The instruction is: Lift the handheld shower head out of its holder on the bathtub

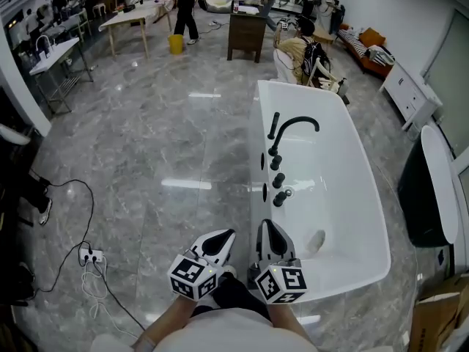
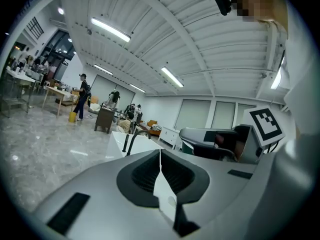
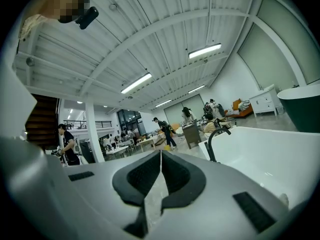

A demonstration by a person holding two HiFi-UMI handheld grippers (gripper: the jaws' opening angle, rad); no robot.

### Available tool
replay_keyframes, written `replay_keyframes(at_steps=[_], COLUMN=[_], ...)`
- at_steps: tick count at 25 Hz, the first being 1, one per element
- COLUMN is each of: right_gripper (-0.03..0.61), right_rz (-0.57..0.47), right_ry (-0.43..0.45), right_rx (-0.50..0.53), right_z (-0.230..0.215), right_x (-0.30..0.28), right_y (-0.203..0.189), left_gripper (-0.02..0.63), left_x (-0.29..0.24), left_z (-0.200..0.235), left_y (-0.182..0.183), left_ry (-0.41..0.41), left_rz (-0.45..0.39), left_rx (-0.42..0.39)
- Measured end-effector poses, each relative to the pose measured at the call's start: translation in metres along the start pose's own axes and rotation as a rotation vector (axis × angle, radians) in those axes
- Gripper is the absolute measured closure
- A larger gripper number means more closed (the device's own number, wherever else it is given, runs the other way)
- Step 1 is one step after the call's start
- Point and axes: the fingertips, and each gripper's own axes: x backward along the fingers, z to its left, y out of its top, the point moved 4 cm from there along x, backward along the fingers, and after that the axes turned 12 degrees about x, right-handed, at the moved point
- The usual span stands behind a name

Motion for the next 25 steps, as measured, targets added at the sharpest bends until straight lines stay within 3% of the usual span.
replay_keyframes(at_steps=[13,25], right_gripper=[0.56,0.56], right_rz=[-0.03,-0.004], right_ry=[0.039,0.026], right_rx=[-0.004,-0.027], right_z=[-0.04,-0.057], right_x=[-0.085,-0.104], right_y=[0.008,0.0], left_gripper=[0.6,0.6], left_x=[-0.076,-0.104], left_z=[0.045,0.056], left_y=[0.033,0.031], left_ry=[0.012,0.001], left_rz=[-0.012,0.022], left_rx=[-0.003,0.013])
